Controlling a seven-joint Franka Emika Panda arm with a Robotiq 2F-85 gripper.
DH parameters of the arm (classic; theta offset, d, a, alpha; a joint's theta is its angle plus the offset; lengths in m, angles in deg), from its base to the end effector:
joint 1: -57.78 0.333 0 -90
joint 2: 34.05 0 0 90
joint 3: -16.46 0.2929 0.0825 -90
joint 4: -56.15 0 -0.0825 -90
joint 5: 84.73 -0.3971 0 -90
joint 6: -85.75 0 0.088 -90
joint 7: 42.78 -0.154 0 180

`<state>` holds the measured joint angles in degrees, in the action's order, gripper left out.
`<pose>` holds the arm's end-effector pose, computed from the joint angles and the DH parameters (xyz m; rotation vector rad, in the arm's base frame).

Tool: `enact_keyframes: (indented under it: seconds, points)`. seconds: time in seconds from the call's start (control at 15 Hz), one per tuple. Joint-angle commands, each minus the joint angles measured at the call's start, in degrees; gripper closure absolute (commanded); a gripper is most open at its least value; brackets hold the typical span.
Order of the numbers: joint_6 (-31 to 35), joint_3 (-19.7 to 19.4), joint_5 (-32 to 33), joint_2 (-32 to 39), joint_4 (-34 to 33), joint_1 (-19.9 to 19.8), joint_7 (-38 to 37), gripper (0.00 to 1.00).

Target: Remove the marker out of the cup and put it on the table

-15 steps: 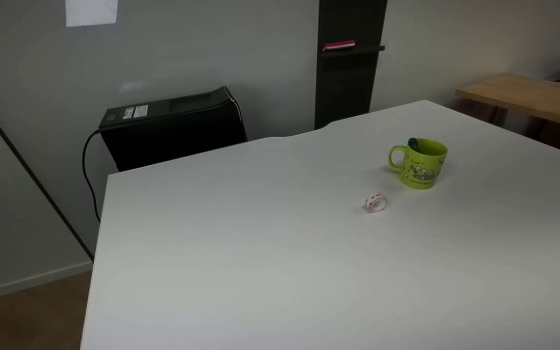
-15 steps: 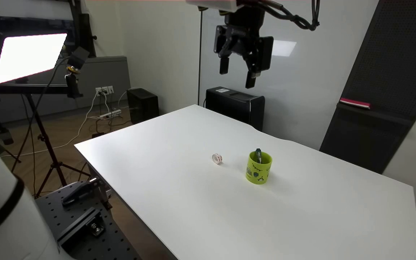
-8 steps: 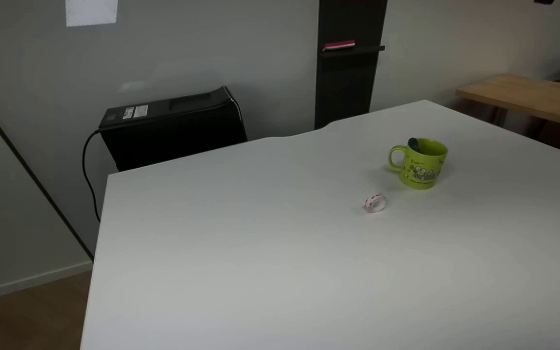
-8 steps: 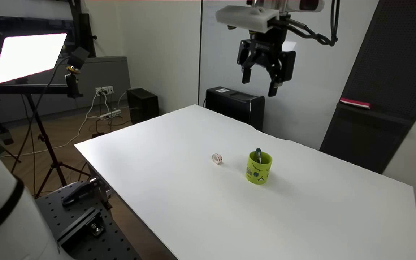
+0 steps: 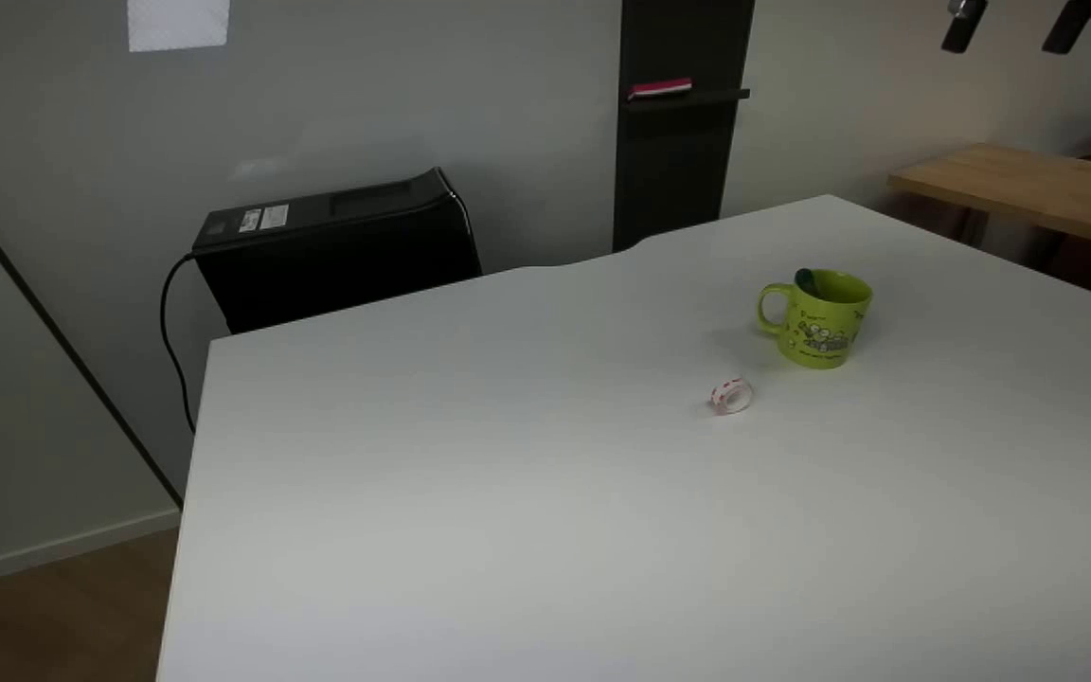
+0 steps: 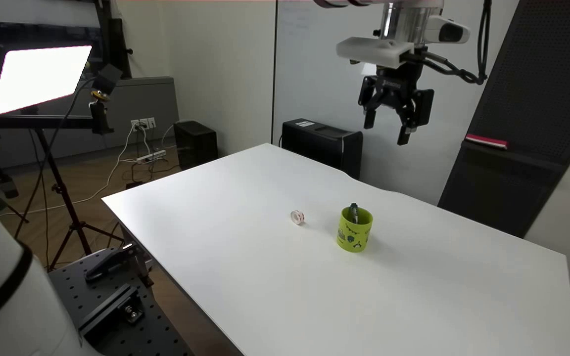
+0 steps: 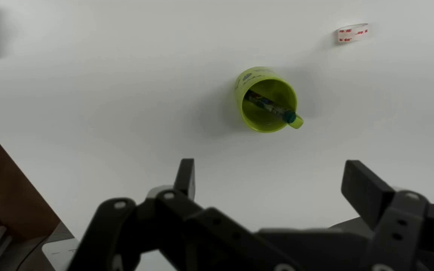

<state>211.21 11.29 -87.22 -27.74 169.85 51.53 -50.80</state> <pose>0.5904 -0.1155 0.3432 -3.0633 0.5603 -0.1502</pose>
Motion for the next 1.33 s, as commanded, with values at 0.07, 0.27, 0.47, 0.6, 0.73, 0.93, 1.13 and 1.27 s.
enact_keyframes:
  seconds: [0.07,0.27,0.47,0.6,0.73,0.93,1.13,1.27]
  points:
    - [-9.30,0.30,-0.31,8.69,-11.38,0.19,4.17,0.00]
    - [-14.97,0.64,0.77,12.79,-16.97,0.09,8.53,0.00]
    - [-20.44,1.13,1.48,16.15,-22.06,-0.20,14.32,0.00]
    - [-23.37,1.46,2.07,18.07,-24.84,-0.30,17.92,0.00]
    - [-23.90,1.56,1.61,18.10,-25.57,-0.33,17.84,0.00]
    - [-22.01,1.48,1.72,17.31,-23.15,-0.16,17.29,0.00]
    - [-22.21,1.50,1.72,17.32,-23.45,-0.17,17.45,0.00]
    - [-22.30,1.50,1.72,17.33,-23.54,-0.17,17.52,0.00]
